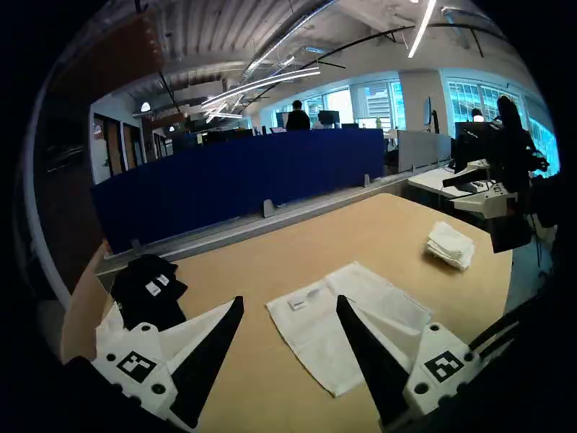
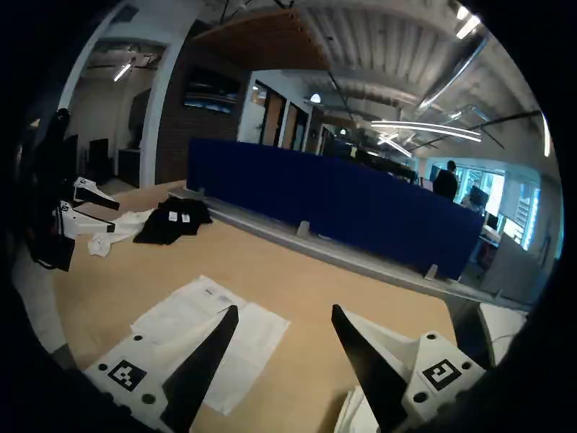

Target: Fold towel

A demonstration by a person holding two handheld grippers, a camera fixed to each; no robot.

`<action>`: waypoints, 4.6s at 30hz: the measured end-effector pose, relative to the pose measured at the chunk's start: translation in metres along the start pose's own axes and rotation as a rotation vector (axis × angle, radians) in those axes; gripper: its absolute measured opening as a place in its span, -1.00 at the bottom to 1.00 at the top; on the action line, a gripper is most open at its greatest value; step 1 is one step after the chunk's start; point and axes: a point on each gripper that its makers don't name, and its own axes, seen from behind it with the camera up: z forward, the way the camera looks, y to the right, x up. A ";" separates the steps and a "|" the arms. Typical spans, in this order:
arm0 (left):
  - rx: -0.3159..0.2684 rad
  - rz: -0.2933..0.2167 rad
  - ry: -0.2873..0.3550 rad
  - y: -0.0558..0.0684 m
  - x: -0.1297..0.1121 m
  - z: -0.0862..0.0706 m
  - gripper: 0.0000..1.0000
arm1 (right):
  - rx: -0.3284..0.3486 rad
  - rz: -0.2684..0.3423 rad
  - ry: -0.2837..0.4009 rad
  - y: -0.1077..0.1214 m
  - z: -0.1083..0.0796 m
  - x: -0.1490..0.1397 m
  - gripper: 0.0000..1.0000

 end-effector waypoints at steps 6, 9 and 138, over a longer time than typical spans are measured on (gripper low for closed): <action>-0.018 0.003 -0.050 0.007 -0.035 0.009 0.91 | 0.015 0.016 -0.040 -0.010 0.011 -0.031 1.00; -0.030 0.002 -0.077 0.012 -0.053 0.012 0.92 | 0.025 0.018 -0.062 -0.015 0.017 -0.046 1.00; -0.197 -0.113 -0.543 0.096 -0.154 -0.045 -0.77 | 0.314 0.012 -0.415 -0.101 -0.055 -0.156 -0.65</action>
